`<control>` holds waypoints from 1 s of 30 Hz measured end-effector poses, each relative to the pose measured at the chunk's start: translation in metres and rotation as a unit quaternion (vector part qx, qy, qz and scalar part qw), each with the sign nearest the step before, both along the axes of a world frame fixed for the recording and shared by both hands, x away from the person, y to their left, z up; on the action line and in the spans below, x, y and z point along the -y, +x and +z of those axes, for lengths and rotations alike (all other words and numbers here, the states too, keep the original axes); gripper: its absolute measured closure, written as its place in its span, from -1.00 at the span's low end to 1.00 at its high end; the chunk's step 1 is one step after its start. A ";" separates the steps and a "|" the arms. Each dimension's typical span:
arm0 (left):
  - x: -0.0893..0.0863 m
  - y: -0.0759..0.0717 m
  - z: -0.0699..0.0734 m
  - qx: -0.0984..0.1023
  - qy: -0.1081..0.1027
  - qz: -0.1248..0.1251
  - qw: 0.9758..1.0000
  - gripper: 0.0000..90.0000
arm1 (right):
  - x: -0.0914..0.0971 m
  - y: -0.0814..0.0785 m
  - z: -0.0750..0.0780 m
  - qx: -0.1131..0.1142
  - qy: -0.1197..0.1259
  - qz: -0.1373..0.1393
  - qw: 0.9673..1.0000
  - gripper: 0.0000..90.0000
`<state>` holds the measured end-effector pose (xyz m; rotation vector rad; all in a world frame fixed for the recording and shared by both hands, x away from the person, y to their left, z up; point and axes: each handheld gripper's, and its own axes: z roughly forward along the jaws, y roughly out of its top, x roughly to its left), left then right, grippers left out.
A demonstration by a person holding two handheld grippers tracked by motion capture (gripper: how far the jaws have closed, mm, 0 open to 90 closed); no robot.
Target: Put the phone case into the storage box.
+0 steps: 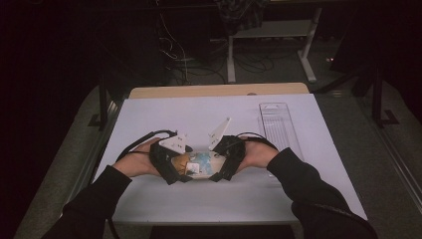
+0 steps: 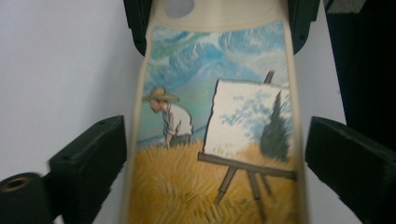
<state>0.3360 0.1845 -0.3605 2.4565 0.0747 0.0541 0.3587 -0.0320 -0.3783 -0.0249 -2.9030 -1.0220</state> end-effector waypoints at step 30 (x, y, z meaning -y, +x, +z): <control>-0.028 0.010 0.010 0.013 -0.059 0.142 0.988 -1.00 | 0.025 0.008 -0.001 0.005 0.023 -0.079 0.997 -0.79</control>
